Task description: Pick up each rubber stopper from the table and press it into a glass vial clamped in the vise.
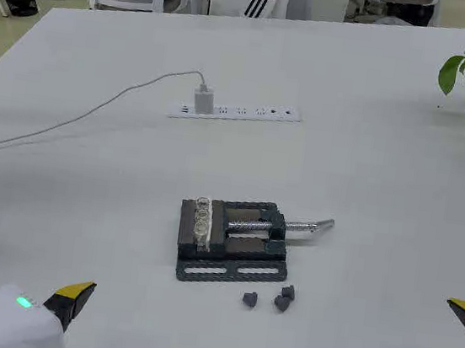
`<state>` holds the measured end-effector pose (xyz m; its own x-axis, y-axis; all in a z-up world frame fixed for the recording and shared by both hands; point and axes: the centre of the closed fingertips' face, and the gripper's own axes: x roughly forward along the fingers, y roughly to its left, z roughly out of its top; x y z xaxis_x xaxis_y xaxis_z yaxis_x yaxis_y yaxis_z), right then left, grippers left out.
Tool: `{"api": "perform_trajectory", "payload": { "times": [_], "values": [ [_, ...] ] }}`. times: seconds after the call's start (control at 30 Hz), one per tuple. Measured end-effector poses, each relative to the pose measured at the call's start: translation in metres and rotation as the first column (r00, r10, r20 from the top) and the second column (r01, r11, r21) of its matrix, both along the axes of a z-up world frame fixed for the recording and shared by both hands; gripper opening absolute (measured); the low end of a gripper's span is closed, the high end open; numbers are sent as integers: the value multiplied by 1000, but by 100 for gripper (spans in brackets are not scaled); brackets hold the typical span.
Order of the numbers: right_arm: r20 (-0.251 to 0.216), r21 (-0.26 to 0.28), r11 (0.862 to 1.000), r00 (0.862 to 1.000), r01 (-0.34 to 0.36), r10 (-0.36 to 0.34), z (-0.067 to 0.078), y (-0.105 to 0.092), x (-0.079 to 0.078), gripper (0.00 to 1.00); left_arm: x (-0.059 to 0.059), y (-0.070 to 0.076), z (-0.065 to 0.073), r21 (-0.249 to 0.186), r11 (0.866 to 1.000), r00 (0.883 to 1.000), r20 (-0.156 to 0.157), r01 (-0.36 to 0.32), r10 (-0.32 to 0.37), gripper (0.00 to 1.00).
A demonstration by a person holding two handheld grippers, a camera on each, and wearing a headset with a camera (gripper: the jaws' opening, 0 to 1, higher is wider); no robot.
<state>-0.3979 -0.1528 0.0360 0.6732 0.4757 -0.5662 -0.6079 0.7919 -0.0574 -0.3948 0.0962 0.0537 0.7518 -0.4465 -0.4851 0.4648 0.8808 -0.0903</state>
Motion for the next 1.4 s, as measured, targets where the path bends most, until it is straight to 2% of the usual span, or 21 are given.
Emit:
{"api": "perform_trajectory", "payload": {
  "times": [0.03, 0.07, 0.1, 0.17, 0.27, 0.5, 0.67, 0.77, 0.9, 1.03, 1.17, 1.4],
  "values": [
    [1, -3, 1000, 1000, -2, 2, 0, 0, 0, 99, 0, 0, 0, -9, 1000, 1000, -2, -5, 5, 88],
    [2, -4, 1000, 1000, -3, 3, 0, 0, 0, 99, 1, -2, 2, -45, 999, 1000, -10, -18, 18, 88],
    [-1, -5, 1000, 1000, -5, 5, -1, 1, 0, 99, 1, -2, 3, -63, 998, 1000, -11, -22, 21, 87],
    [-6, -8, 1000, 1000, -7, 7, -2, 1, -1, 99, 3, 0, 2, -45, 999, 1000, -11, -25, 24, 87],
    [-13, -11, 1000, 1000, -14, 14, -4, 2, -1, 99, 4, -1, 1, -48, 999, 1000, -9, -25, 24, 87],
    [-38, -14, 999, 999, -33, 32, -8, 6, -4, 99, 2, -3, -3, -22, 1000, 1000, -19, -5, 4, 90],
    [-57, -22, 999, 997, -49, 48, -13, 8, -7, 99, 1, -4, -5, 20, 999, 999, -20, 28, -27, 98],
    [-68, -24, 998, 996, -63, 61, -15, 10, -9, 99, 2, -4, -8, 47, 998, 999, -14, 52, -51, 99],
    [-73, -32, 996, 994, -79, 76, -16, 12, -10, 99, 3, -4, -8, 34, 998, 999, -12, 50, -50, 99],
    [-63, -32, 995, 994, -91, 89, -14, 15, -6, 98, 2, -4, -7, 43, 997, 998, -9, 64, -64, 99],
    [-49, -68, 987, 989, -143, 140, -12, 21, 1, 98, 1, 1, -8, 51, 997, 998, -10, 61, -61, 98],
    [-20, -93, 974, 978, -206, 205, -2, 30, 24, 96, -5, 3, -7, 46, 998, 999, -9, 50, -50, 96]
  ]
}}
